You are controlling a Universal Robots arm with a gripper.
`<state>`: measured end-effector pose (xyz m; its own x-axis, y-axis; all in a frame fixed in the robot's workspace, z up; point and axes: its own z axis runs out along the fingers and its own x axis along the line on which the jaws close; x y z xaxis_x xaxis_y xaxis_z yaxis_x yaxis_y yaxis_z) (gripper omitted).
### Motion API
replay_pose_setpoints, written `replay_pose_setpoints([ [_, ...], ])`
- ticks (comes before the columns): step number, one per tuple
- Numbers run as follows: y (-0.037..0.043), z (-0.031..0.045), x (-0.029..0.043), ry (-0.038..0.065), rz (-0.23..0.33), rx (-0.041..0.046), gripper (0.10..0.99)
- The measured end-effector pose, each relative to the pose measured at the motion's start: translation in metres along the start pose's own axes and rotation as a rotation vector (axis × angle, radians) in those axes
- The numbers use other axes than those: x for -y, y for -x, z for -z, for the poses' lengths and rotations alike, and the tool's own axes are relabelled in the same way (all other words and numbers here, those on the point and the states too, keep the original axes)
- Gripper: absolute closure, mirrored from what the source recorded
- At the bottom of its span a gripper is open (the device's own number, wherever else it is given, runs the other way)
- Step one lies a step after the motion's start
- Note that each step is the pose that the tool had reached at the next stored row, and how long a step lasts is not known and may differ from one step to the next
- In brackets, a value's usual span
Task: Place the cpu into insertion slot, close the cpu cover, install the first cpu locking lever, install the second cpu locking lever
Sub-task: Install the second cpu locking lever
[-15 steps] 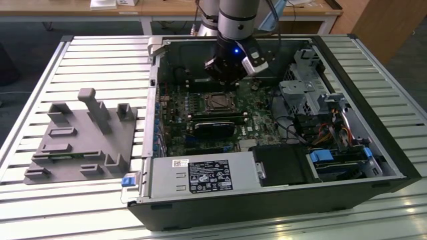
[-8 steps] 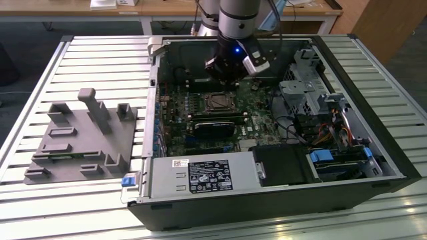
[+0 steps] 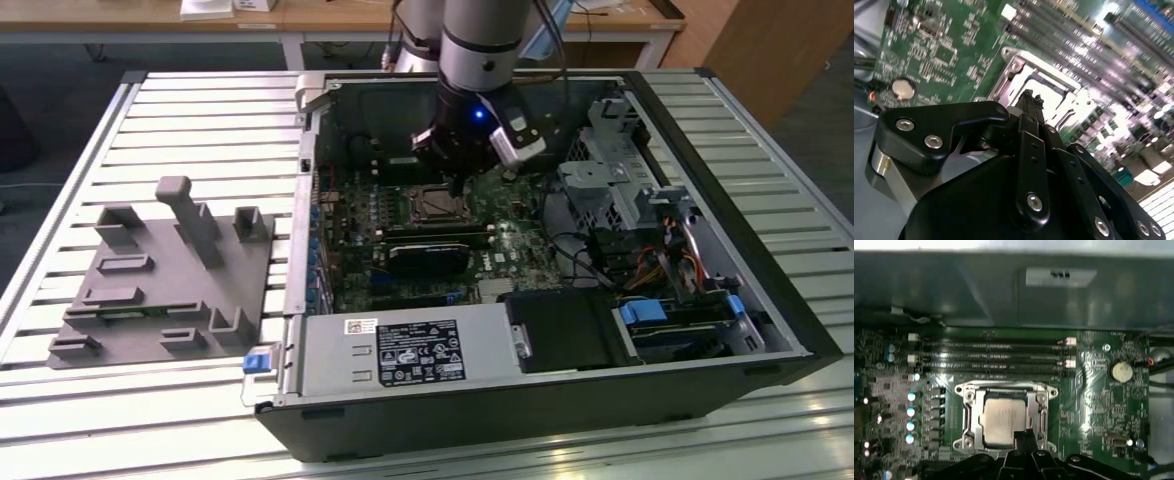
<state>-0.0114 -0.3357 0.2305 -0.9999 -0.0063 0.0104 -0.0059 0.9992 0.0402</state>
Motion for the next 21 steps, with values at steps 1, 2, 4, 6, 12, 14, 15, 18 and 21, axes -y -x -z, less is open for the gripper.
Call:
replay_pose_setpoints([
  [1, 0.0001, 0.0001, 0.0017, 0.000, 0.000, -0.0035, 0.980],
  [2, 0.0004, 0.0001, 0.0028, 0.001, 0.000, -0.0092, 0.980],
  [4, 0.0016, 0.0002, 0.0044, 0.004, -0.001, -0.0255, 0.980],
  [6, 0.0018, 0.0003, 0.0077, 0.009, -0.001, -0.0328, 0.980],
  [12, 0.0017, 0.0009, 0.0231, 0.014, -0.001, -0.0334, 0.980],
  [14, 0.0016, 0.0010, 0.0262, 0.016, -0.001, -0.0336, 0.980],
  [15, 0.0017, 0.0009, 0.0273, 0.028, -0.001, -0.0335, 0.980],
  [18, 0.0016, 0.0006, 0.0291, 0.081, 0.001, -0.0331, 0.980],
  [21, 0.0016, 0.0006, 0.0334, 0.084, 0.001, -0.0330, 0.980],
])
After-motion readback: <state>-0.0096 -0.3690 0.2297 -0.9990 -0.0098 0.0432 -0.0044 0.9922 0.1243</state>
